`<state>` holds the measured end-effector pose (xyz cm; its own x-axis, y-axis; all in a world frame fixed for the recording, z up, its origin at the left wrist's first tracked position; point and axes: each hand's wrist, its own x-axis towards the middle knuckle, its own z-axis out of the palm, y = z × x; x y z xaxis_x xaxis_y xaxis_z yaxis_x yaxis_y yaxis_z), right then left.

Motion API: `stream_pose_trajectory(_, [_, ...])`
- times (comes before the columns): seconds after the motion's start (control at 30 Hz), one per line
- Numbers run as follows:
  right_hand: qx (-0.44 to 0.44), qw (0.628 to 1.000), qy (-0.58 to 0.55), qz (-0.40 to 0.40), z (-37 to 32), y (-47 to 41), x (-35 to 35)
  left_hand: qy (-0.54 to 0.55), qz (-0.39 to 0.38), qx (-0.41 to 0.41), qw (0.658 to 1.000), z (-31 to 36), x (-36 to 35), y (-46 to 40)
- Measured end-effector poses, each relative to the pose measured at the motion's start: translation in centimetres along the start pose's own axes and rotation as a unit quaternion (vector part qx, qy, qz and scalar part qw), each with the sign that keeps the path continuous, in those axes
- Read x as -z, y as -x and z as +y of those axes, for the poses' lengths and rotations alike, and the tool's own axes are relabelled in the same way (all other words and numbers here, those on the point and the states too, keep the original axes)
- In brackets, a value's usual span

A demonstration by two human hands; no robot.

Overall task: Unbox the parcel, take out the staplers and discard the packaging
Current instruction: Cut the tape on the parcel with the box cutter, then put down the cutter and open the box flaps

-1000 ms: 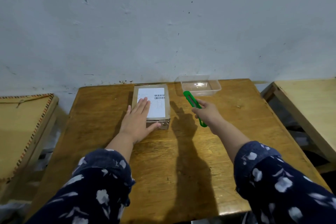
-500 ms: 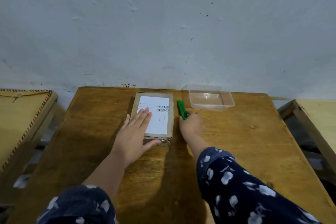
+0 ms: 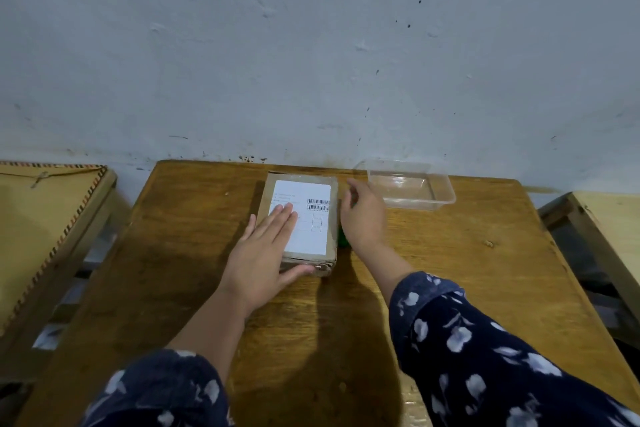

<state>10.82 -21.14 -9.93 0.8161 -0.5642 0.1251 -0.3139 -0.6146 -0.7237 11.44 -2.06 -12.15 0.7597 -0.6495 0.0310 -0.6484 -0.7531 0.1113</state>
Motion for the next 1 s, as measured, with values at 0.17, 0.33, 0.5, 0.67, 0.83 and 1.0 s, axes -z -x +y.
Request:
stream_pose_trajectory(0.17, [0.020, 0.995, -0.011, -0.101, -1.6, -1.9, -1.0, 0.000, -0.015, -0.009, 1.000, -0.4, 0.5, 0.0])
stream_pose_trajectory(0.33, [0.006, 0.993, 0.011, -0.116, -1.7, -1.6, -1.1, -0.061, -0.059, -0.025, 0.996, -3.1, 1.8, 0.6])
stream_pose_trajectory(0.5, [-0.023, 0.993, 0.019, -0.112, -2.4, 1.6, -0.8, 0.013, -0.049, 0.084, 0.995, -4.6, 2.4, 3.9])
stream_pose_trajectory(0.67, [-0.089, 0.995, -0.025, -0.044, -3.3, 7.3, -0.6, 0.175, -0.067, 0.167, 0.968, -5.2, 3.2, 7.3])
stream_pose_trajectory(0.83, [-0.130, 0.990, -0.039, -0.027, -3.7, 12.7, -0.7, 0.257, -0.072, 0.182, 0.946, -6.1, 3.4, 9.9])
stream_pose_trajectory(1.0, [-0.130, 0.991, -0.023, -0.026, -4.5, 17.3, -1.8, 0.324, -0.056, 0.171, 0.929, -6.7, 4.6, 12.6])
